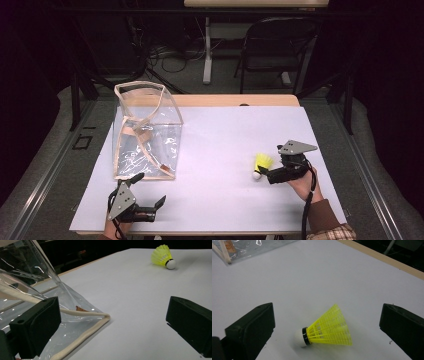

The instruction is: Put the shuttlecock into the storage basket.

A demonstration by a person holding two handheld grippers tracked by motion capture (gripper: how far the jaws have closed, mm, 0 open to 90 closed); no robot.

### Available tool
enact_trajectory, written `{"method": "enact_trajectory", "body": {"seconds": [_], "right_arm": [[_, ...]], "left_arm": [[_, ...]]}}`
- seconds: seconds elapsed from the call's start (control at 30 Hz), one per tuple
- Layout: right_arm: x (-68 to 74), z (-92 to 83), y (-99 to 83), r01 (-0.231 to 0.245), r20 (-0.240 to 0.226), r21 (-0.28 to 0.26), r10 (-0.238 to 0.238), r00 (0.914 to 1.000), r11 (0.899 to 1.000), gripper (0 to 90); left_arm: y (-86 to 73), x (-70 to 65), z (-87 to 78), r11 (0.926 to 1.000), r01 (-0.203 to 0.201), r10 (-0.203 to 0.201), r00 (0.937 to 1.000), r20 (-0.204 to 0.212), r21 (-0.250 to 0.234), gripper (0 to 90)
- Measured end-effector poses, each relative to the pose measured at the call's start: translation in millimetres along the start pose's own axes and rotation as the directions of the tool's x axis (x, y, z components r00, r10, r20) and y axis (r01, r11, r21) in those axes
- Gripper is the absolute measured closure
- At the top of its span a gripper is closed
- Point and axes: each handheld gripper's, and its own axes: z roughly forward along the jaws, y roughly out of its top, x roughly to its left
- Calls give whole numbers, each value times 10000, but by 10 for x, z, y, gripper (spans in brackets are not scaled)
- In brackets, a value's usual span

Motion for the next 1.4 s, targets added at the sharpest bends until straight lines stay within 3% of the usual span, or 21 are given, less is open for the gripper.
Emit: {"method": "enact_trajectory", "body": {"seconds": [0.7, 1.03, 1.4], "right_arm": [[-126, 62, 75, -239, -421, 302, 252, 9988, 9993, 0], [-158, 163, 101, -204, -800, 777, 267, 9964, 9968, 0], [-179, 211, 83, -233, -915, 1152, 339, 9952, 9931, 26]], "left_arm": [[1, -4, 0, 10000, -13, 13, 10000, 13, 2, 0], [2, -4, -1, 10000, -24, 24, 10000, 17, -1, 0], [2, -5, 0, 10000, -29, 29, 10000, 29, 4, 0]]}}
